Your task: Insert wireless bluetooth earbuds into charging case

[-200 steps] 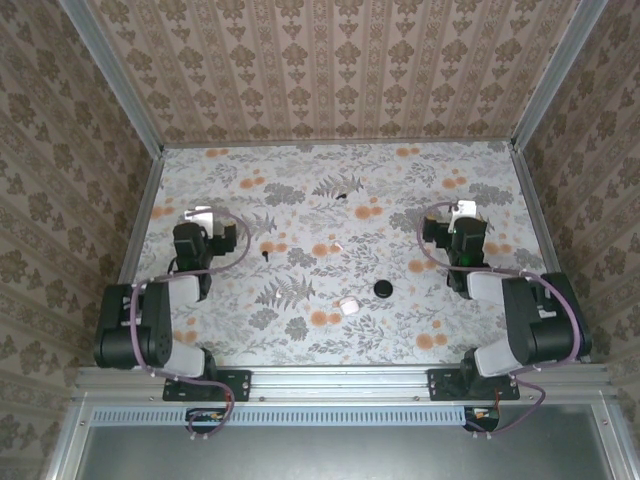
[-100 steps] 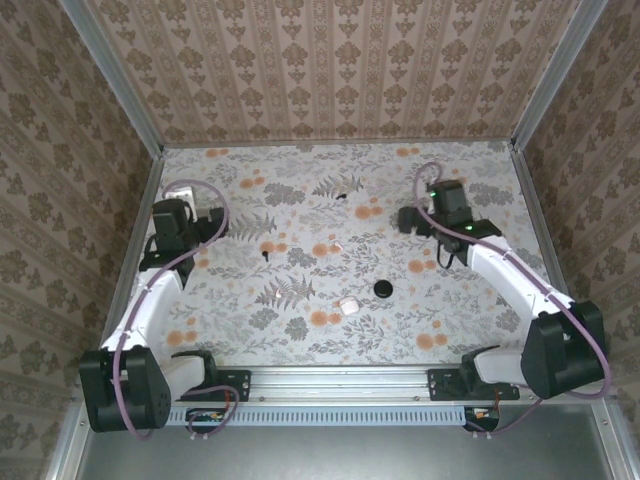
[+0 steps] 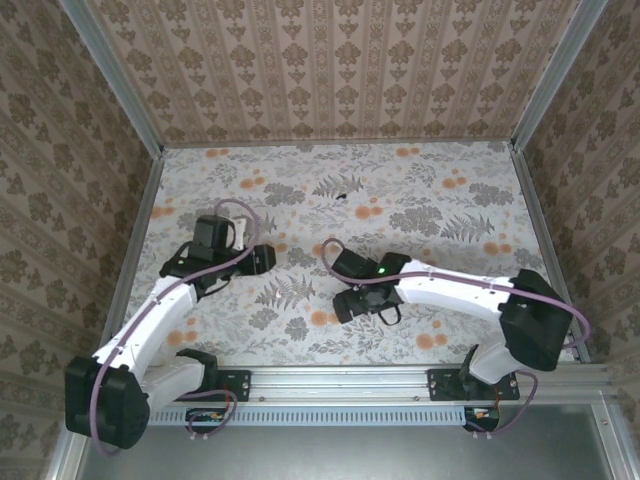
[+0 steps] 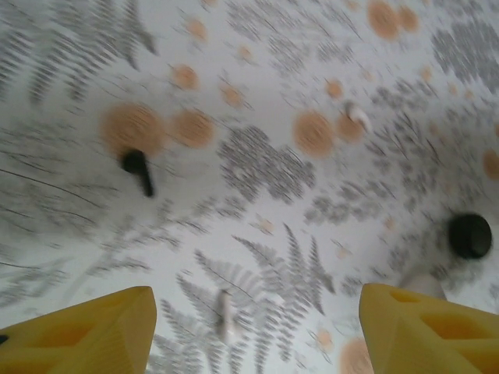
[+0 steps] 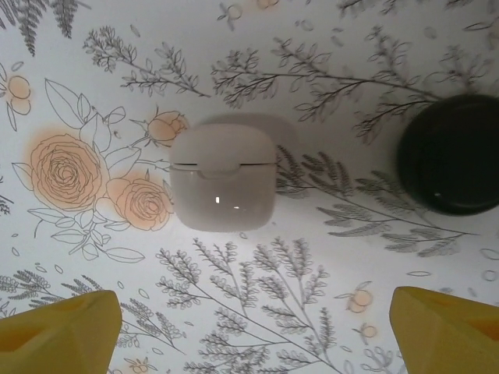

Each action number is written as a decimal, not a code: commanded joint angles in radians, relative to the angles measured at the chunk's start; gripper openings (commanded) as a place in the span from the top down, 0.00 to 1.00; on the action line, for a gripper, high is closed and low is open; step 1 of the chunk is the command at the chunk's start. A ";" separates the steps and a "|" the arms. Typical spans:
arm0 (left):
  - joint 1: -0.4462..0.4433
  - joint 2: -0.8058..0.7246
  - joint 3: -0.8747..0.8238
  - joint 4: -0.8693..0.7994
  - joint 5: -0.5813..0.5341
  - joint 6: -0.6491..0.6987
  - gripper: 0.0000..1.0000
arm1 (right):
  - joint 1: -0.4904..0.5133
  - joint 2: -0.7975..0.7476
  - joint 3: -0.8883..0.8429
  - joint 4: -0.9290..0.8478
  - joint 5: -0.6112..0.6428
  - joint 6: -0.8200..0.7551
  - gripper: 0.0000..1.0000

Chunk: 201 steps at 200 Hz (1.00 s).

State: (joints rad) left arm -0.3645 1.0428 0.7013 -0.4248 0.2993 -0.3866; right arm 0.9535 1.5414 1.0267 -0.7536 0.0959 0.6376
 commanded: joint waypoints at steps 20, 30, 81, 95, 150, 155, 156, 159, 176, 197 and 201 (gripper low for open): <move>-0.083 -0.025 -0.044 -0.023 -0.031 -0.085 0.34 | 0.010 0.126 0.107 -0.074 0.031 0.052 0.22; -0.083 -0.033 -0.054 -0.015 -0.035 -0.091 0.34 | 0.010 0.154 0.122 -0.078 0.032 0.046 0.26; -0.133 -0.049 -0.106 0.047 -0.062 -0.124 0.34 | -0.004 0.281 0.179 -0.073 0.031 0.009 0.35; -0.134 -0.049 -0.117 0.058 -0.068 -0.127 0.35 | -0.011 0.315 0.193 -0.079 0.030 -0.004 0.42; -0.139 -0.047 -0.140 0.086 -0.098 -0.126 0.35 | -0.034 0.347 0.178 -0.060 0.004 -0.024 0.54; -0.139 -0.046 -0.144 0.094 -0.098 -0.127 0.35 | -0.039 0.347 0.176 -0.057 0.003 -0.025 0.53; -0.139 -0.046 -0.144 0.096 -0.098 -0.127 0.35 | -0.039 0.347 0.175 -0.057 0.002 -0.025 0.53; -0.139 -0.045 -0.146 0.100 -0.098 -0.127 0.35 | -0.040 0.347 0.172 -0.055 -0.001 -0.025 0.53; -0.140 -0.040 -0.156 0.125 -0.093 -0.129 0.35 | -0.051 0.342 0.159 -0.038 -0.024 -0.028 0.46; -0.140 -0.036 -0.163 0.148 -0.083 -0.125 0.35 | -0.073 0.334 0.141 -0.012 -0.061 -0.030 0.42; -0.140 -0.035 -0.162 0.151 -0.080 -0.123 0.35 | -0.077 0.332 0.138 -0.005 -0.067 -0.030 0.43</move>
State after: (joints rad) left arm -0.4980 1.0069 0.5495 -0.3214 0.2161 -0.5018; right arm 0.9005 1.8656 1.1923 -0.7769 0.0761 0.6167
